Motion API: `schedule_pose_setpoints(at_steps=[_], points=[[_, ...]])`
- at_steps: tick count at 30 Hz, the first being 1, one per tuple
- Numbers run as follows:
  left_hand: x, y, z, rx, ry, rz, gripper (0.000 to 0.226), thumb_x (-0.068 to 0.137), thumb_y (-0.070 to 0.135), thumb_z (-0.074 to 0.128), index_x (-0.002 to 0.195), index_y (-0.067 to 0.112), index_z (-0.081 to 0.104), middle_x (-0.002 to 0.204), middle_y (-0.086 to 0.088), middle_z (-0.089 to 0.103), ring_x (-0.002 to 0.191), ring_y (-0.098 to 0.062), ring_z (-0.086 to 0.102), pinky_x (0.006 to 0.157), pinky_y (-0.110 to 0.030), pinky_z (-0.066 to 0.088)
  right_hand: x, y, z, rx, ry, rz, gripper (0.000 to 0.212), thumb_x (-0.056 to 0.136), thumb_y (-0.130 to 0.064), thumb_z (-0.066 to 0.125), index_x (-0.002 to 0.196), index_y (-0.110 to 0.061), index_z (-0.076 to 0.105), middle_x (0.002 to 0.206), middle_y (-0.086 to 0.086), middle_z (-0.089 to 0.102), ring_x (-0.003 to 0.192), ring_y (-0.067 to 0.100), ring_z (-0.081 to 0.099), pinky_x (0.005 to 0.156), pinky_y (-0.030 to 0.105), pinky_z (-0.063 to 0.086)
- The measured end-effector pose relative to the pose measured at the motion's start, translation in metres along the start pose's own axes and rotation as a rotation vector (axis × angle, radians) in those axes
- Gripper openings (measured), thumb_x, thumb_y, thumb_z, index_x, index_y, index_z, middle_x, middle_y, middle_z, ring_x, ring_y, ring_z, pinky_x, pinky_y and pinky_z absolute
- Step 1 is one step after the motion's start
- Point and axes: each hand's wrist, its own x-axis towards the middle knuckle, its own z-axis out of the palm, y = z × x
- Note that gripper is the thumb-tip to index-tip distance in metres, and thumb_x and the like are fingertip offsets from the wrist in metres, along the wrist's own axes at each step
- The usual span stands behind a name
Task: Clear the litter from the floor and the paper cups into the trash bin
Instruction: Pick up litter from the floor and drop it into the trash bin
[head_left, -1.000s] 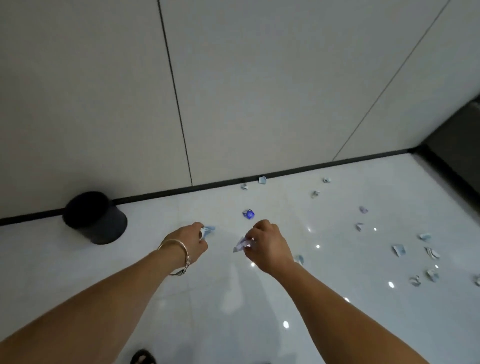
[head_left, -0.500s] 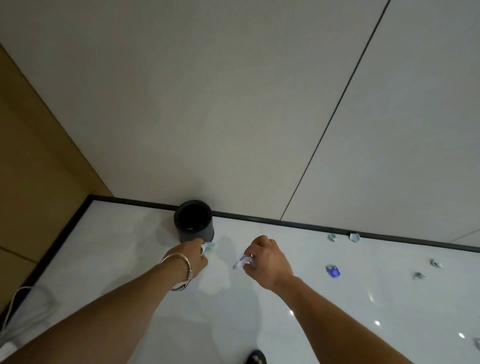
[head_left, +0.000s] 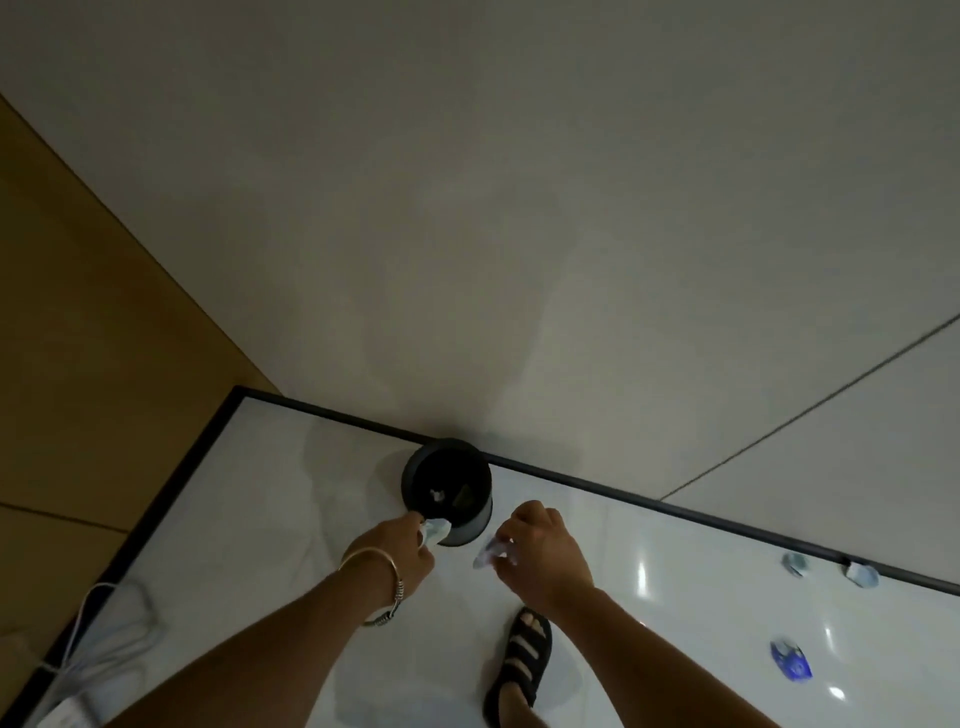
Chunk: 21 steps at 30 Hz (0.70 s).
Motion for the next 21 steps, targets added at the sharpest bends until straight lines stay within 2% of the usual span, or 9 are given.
schedule_pose_setpoints(at_steps=[9,13,16,19,21], points=[[0.201,-0.052,0.044,-0.081,-0.139,-0.046,0.04,0.093,0.029,0.048,0.133,0.026,0.045,0.123,0.0,0.06,0.106,-0.018,0.059,0.081,-0.021,0.042,0.166,0.043,0.108,-0.008,-0.142,0.071,0.027,0.093,-0.04,0.054,0.118,-0.033,0.063,0.127,-0.006,0.045,0.117,0.016,0.042,0.094,0.027,0.046],[0.298,-0.074,0.078,-0.029,-0.154,-0.005,0.05,0.091,0.03,0.052,0.138,0.019,0.04,0.125,-0.008,0.059,0.11,-0.025,0.057,0.088,-0.03,0.045,0.239,0.067,0.185,-0.018,-0.119,0.17,0.033,0.093,-0.039,0.053,0.122,-0.025,0.062,0.129,0.0,0.045,0.118,0.021,0.042,0.091,0.031,0.048],[0.346,-0.09,0.103,0.047,-0.211,0.035,0.055,0.089,0.031,0.056,0.138,0.017,0.037,0.124,-0.009,0.058,0.111,-0.027,0.057,0.088,-0.035,0.046,0.276,0.077,0.234,0.004,-0.138,0.232,0.034,0.092,-0.04,0.056,0.123,-0.027,0.062,0.129,-0.001,0.045,0.12,0.023,0.043,0.09,0.03,0.048],[0.365,-0.112,0.119,0.096,-0.251,0.055,0.08,0.084,0.035,0.062,0.148,0.021,0.016,0.139,-0.009,0.045,0.121,-0.029,0.049,0.094,-0.039,0.045,0.295,0.079,0.263,0.057,-0.141,0.289,0.048,0.087,-0.041,0.064,0.131,-0.027,0.055,0.139,0.0,0.04,0.128,0.025,0.039,0.096,0.033,0.045],[0.364,-0.126,0.12,0.147,-0.281,0.079,0.087,0.085,0.037,0.061,0.15,0.023,0.006,0.148,-0.008,0.033,0.129,-0.029,0.039,0.1,-0.041,0.041,0.294,0.075,0.268,0.107,-0.167,0.33,0.061,0.085,-0.04,0.068,0.14,-0.028,0.045,0.148,0.001,0.033,0.136,0.027,0.031,0.102,0.038,0.042]])
